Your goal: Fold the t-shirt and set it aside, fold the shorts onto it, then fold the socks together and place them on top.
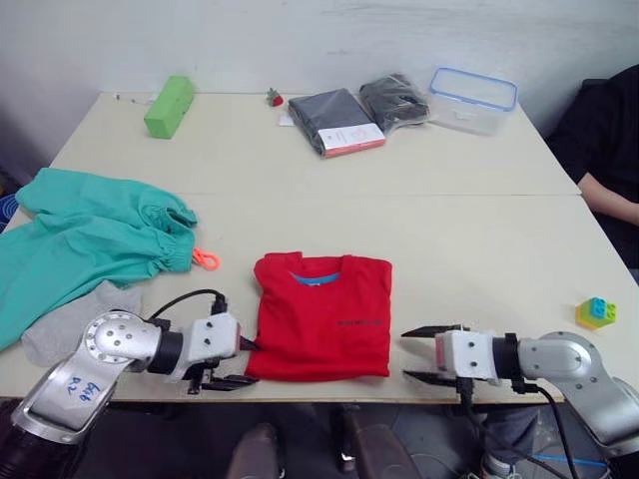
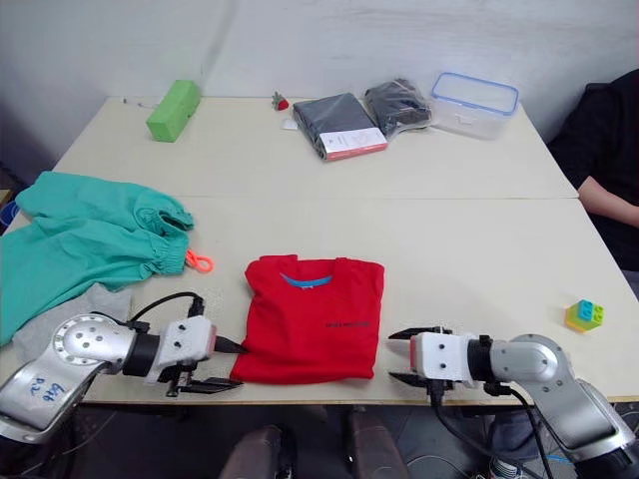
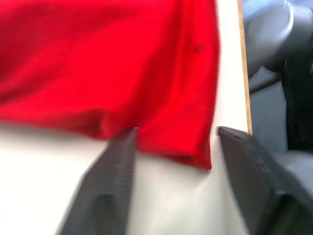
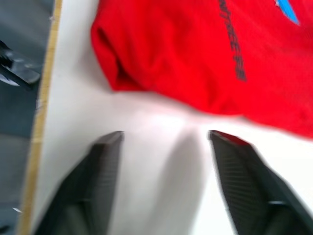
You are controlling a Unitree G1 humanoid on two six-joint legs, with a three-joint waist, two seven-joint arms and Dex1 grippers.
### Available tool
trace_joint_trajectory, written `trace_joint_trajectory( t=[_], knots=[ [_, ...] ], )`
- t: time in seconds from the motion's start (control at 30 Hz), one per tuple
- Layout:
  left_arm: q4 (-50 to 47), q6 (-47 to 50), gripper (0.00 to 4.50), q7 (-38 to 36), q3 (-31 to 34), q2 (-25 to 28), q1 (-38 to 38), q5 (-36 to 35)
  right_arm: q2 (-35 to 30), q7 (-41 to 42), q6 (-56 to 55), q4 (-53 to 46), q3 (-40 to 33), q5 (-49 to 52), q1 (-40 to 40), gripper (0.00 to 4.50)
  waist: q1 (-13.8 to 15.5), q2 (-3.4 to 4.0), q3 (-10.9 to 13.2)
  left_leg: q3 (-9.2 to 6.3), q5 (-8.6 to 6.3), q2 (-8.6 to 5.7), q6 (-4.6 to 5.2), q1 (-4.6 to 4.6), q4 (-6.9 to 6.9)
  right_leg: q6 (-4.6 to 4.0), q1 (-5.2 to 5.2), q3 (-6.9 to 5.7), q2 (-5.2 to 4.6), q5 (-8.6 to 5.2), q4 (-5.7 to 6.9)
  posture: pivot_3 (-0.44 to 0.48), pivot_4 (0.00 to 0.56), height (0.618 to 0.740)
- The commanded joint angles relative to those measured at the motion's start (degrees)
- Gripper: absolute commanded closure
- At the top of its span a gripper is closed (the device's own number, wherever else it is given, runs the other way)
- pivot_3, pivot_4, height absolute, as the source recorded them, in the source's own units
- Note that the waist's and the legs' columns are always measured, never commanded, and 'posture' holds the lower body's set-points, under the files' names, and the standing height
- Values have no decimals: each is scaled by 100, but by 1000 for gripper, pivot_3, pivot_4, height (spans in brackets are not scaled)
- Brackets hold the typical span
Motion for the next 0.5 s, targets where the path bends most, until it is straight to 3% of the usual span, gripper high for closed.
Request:
trace_joint_trajectory(
  t=[0.03,0.07,0.13,0.2,0.3,0.47,0.5],
  knots=[
    [-176,976,520,-118,919,-2,-258,-1363,-11,-20,835,-384,-621,1035,-355,951,-15,0,1,0,0,1,0,0,1,0,0,0,0,0,2,0,150,740],
    [-144,1222,297,-44,1062,-56,-459,-1652,46,-131,1150,-393,-658,1202,-595,951,-23,-5,4,0,0,1,0,1,1,1,1,0,0,1,1,0,150,740],
    [-46,1632,297,197,1118,-209,-911,-2001,172,-270,1670,-428,-572,1451,-1087,951,-18,-6,9,0,1,1,-1,-3,17,8,0,1,0,8,8,0,150,740],
    [67,1784,425,382,916,-370,-1269,-1989,318,-351,2011,-436,-373,1544,-1482,1633,-7,-6,8,0,3,-1,1,1,23,12,6,2,-1,14,4,0,150,740],
    [361,1449,1154,553,93,-601,-1681,-1256,728,-405,1923,-203,294,1058,-2008,2656,-1,-7,7,0,3,-2,0,-1,16,12,6,2,0,13,0,0,150,740],
    [1145,977,2819,696,-982,-1178,-2232,-390,1393,-336,1117,881,1277,46,-2560,4487,6,-8,6,3,-7,-4,-7,-17,4,20,-8,1,-2,15,-11,0,150,740],
    [1280,906,3122,685,-1115,-1274,-2324,-281,1482,-304,963,1078,1407,-102,-2652,4500,8,-8,6,4,-12,-4,-7,-19,4,21,-10,1,-2,16,-11,0,150,740]
  ],
)
